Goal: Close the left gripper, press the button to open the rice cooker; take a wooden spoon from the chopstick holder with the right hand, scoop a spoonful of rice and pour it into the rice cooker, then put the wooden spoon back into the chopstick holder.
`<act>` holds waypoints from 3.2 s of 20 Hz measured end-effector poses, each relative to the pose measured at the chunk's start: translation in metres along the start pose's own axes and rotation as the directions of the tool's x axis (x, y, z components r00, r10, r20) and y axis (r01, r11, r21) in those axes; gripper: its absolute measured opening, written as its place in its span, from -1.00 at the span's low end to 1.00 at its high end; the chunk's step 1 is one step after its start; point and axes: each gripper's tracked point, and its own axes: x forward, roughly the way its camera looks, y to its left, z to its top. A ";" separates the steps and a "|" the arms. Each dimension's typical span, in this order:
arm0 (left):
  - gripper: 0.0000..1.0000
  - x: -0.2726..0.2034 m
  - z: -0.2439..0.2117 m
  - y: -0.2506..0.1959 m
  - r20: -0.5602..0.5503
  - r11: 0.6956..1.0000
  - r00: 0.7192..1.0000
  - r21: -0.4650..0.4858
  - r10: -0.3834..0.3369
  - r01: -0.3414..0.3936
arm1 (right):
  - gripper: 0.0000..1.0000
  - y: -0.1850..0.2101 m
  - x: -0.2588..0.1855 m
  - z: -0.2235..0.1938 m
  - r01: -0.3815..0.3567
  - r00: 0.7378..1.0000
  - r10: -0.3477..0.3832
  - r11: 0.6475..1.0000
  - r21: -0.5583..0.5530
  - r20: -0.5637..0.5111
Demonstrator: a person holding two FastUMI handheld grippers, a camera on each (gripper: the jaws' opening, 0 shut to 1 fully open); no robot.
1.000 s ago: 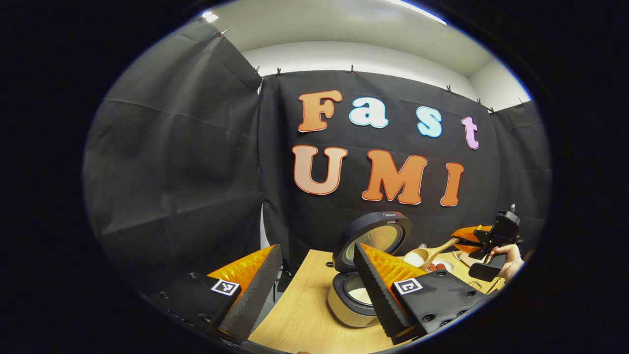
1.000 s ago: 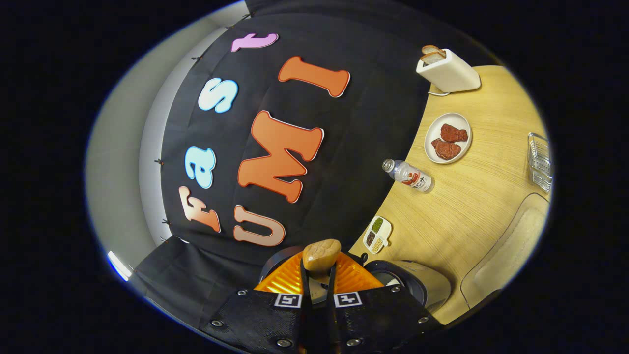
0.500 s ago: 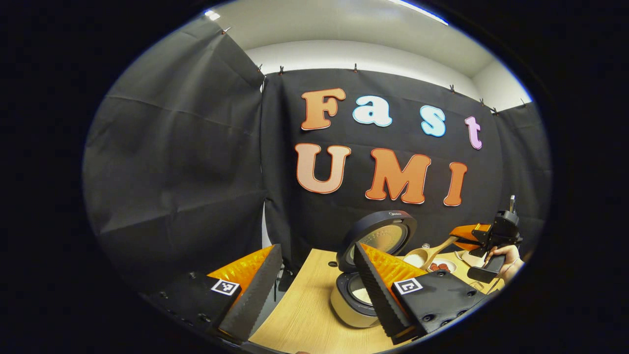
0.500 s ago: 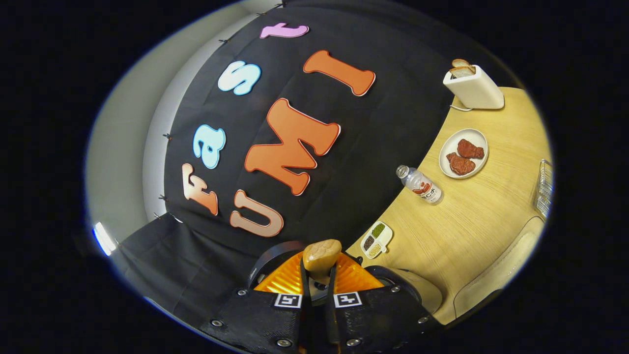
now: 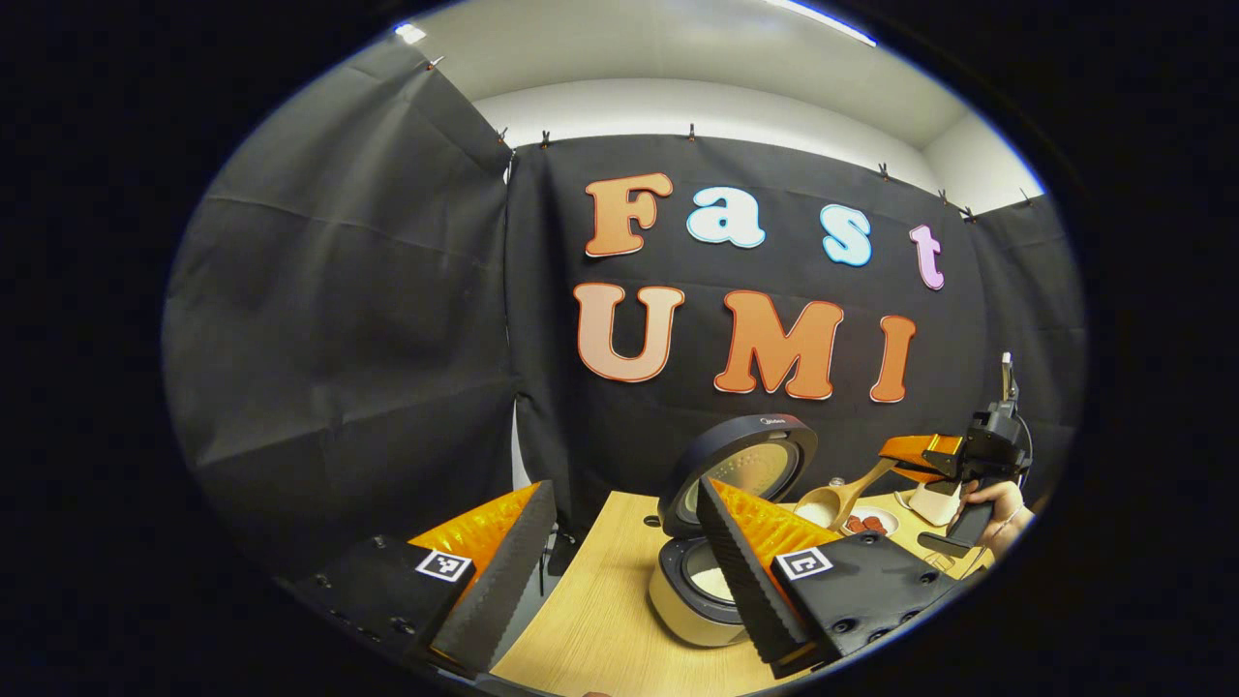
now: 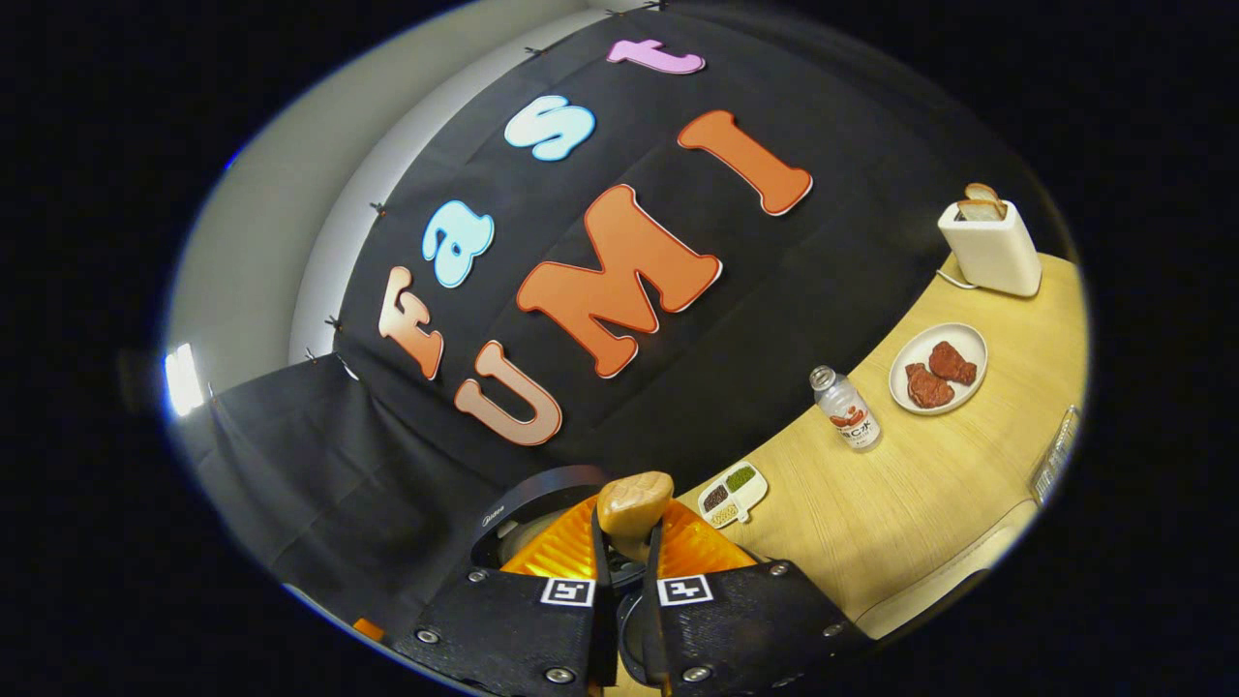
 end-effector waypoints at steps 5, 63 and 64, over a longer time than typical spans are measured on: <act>0.92 0.000 -0.001 0.001 0.001 1.000 1.000 0.006 0.001 -0.001 | -0.82 0.012 0.000 -0.004 -0.026 1.000 0.027 0.991 -0.128 0.008; 1.00 0.001 0.010 -0.037 0.054 0.998 0.997 0.044 -0.050 0.048 | -0.81 -0.092 -0.121 0.085 0.162 0.984 -0.091 0.806 -0.570 0.151; 0.97 0.002 0.009 -0.043 0.053 0.997 0.997 0.039 -0.063 0.061 | -0.82 -0.104 -0.130 0.090 0.185 0.981 -0.112 0.804 -0.565 0.160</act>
